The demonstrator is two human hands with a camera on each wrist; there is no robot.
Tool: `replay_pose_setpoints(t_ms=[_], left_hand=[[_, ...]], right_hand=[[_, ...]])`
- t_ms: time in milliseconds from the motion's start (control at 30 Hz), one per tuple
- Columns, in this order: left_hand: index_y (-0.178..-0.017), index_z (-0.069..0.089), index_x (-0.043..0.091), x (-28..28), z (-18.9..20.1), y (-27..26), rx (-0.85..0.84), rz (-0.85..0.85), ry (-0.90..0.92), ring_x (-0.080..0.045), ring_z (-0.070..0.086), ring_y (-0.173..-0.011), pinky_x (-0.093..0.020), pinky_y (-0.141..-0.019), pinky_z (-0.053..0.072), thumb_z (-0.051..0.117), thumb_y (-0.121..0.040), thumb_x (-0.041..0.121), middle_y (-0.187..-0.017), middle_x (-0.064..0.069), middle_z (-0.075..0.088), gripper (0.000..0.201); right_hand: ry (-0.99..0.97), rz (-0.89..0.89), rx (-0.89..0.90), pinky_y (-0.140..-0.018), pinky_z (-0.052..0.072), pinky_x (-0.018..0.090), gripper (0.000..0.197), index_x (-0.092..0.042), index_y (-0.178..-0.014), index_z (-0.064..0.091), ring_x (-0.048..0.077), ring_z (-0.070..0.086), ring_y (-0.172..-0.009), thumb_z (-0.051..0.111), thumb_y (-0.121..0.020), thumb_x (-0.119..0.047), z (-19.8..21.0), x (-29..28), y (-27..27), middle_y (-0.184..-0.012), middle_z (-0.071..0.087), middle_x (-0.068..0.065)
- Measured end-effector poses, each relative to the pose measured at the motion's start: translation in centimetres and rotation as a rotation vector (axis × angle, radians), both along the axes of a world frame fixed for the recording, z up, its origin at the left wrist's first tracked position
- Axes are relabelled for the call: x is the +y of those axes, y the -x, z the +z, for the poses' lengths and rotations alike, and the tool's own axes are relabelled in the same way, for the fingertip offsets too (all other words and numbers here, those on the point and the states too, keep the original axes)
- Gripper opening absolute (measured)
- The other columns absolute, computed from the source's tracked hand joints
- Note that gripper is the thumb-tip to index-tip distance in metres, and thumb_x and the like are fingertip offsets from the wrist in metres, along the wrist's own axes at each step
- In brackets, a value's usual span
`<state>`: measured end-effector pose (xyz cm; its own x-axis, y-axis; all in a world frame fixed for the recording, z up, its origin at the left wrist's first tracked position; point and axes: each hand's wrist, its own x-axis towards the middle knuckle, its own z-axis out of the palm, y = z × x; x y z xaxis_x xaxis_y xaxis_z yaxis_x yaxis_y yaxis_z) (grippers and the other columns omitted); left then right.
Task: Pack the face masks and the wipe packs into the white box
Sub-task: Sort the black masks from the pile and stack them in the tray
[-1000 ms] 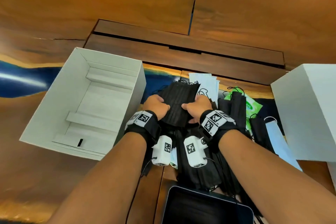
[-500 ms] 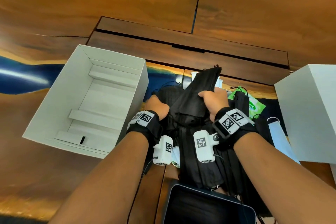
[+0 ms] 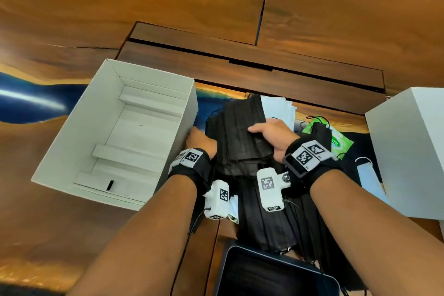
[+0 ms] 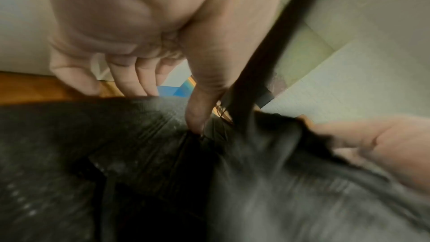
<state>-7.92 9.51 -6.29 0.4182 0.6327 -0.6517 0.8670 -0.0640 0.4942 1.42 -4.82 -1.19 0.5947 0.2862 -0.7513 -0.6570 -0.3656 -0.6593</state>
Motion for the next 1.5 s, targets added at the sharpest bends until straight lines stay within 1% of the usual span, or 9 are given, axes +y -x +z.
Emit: replay_pose_setpoints(t_ms=[133, 433, 567, 767, 933, 1067, 1200, 1300, 1500], left_hand=[[-0.135, 0.043, 0.008, -0.2, 0.3, -0.1, 0.031, -0.046, -0.003, -0.035, 0.054, -0.121, -0.045, -0.102, 0.048, 0.080, -0.069, 0.026, -0.134, -0.015, 0.053, 0.077], [-0.133, 0.047, 0.008, 0.4, -0.5, 0.1, -0.021, 0.002, 0.130, -0.033, 0.056, -0.117, -0.045, -0.100, 0.049, 0.080, -0.065, 0.017, -0.130, -0.014, 0.056, 0.076], [-0.099, 0.058, 0.013, 0.4, -0.6, 0.5, -0.091, 0.009, 0.168, -0.030, 0.064, -0.101, -0.041, -0.092, 0.055, 0.077, -0.067, 0.008, -0.109, -0.011, 0.067, 0.037], [-0.075, 0.053, 0.020, -0.2, -1.0, 0.8, -0.206, 0.008, 0.132, -0.024, 0.062, -0.083, -0.035, -0.083, 0.055, 0.075, -0.064, 0.009, -0.086, -0.003, 0.063, 0.027], [-0.066, 0.051, 0.022, -0.7, -0.7, 1.3, -0.334, 0.013, 0.025, -0.022, 0.058, -0.073, -0.032, -0.075, 0.052, 0.070, -0.078, 0.012, -0.075, 0.000, 0.062, 0.025], [-0.074, 0.051, 0.025, -0.8, 0.4, 1.6, -0.411, 0.023, -0.002, -0.024, 0.060, -0.078, -0.034, -0.077, 0.051, 0.066, -0.087, 0.017, -0.079, 0.000, 0.060, 0.021], [-0.076, 0.049, 0.019, -0.9, 2.7, 1.3, -0.512, 0.038, 0.057, -0.033, 0.065, -0.086, -0.046, -0.084, 0.054, 0.065, -0.084, 0.019, -0.088, -0.014, 0.066, 0.018], [-0.081, 0.055, 0.016, -1.4, 5.0, 1.1, -0.601, 0.063, 0.236, -0.033, 0.067, -0.090, -0.051, -0.088, 0.054, 0.066, -0.075, 0.016, -0.091, -0.012, 0.067, 0.013], [-0.127, 0.055, -0.001, -2.9, 7.6, 0.9, -0.814, 0.245, 0.822, -0.038, 0.064, -0.110, -0.051, -0.091, 0.054, 0.062, -0.088, 0.007, -0.124, -0.026, 0.062, 0.040]], right_hand=[[0.173, 0.161, -0.171, -0.086, 0.057, 0.046, 0.031, -0.002, -0.111, 0.065, 0.032, 0.069, -0.092, 0.068, -0.081, -0.002, -1.9, 0.9, 0.3, -0.106, 0.071, 0.017], [0.306, 0.359, -0.528, -0.078, 0.053, 0.030, 0.032, -0.010, -0.106, 0.063, 0.022, 0.065, -0.091, 0.074, -0.075, -0.009, -2.4, 2.7, 1.3, -0.100, 0.069, 0.007], [0.316, 0.395, -0.692, -0.072, 0.047, 0.028, 0.027, -0.015, -0.098, 0.056, 0.021, 0.062, -0.087, 0.071, -0.076, -0.009, -2.3, 2.7, 1.6, -0.096, 0.066, 0.003], [0.329, 0.377, -0.805, -0.073, 0.048, 0.034, 0.030, -0.013, -0.096, 0.052, 0.029, 0.060, -0.087, 0.071, -0.075, -0.004, -2.3, 2.5, 2.2, -0.095, 0.063, 0.008], [0.401, 0.364, -0.563, -0.087, 0.049, 0.033, 0.060, -0.009, -0.121, 0.049, 0.023, 0.059, -0.105, 0.081, -0.072, -0.019, -2.5, 2.3, 2.3, -0.114, 0.060, 0.006], [0.299, 0.192, -0.428, -0.088, 0.055, 0.043, 0.043, -0.014, -0.107, 0.053, 0.026, 0.065, -0.098, 0.079, -0.073, -0.011, -2.0, 1.5, 1.9, -0.106, 0.065, 0.007], [0.077, 0.010, -0.325, -0.078, 0.058, 0.037, 0.034, -0.009, -0.111, 0.063, 0.025, 0.068, -0.094, 0.068, -0.081, 0.006, 0.3, 0.1, 1.4, -0.108, 0.070, 0.011], [-0.112, -0.047, -0.227, -0.075, 0.057, 0.039, 0.032, -0.007, -0.109, 0.064, 0.028, 0.068, -0.092, 0.059, -0.085, 0.013, 3.1, -1.6, 1.3, -0.110, 0.070, 0.016], [-0.435, -0.094, -0.049, -0.073, 0.060, 0.043, 0.040, -0.002, -0.125, 0.057, 0.032, 0.070, -0.093, 0.046, -0.089, 0.013, 6.4, -5.4, 1.4, -0.117, 0.067, 0.022]])
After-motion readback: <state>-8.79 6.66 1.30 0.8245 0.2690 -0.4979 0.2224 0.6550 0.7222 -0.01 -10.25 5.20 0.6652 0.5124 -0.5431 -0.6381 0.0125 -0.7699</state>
